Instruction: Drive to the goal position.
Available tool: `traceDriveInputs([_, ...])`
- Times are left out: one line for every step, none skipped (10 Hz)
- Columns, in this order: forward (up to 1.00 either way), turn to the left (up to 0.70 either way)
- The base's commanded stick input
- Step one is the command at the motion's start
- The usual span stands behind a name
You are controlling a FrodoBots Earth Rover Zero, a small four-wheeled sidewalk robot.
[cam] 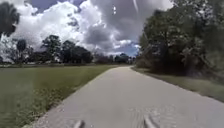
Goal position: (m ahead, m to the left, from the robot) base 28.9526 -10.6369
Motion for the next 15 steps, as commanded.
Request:
traceDriveInputs([0.7, 0.0])
traceDriveInputs([0.7, 0.0])
traceDriveInputs([0.7, 0.0])
traceDriveInputs([0.7, 0.0])
traceDriveInputs([0.7, 0.0])
traceDriveInputs([0.7, 0.0])
traceDriveInputs([0.7, 0.0])
traceDriveInputs([0.7, 0.0])
traceDriveInputs([0.7, 0.0])
traceDriveInputs([0.7, 0.0])
traceDriveInputs([0.7, 0.0])
traceDriveInputs([0.7, 0.0])
traceDriveInputs([0.7, 0.0])
traceDriveInputs([0.7, 0.0])
traceDriveInputs([0.7, 0.0])
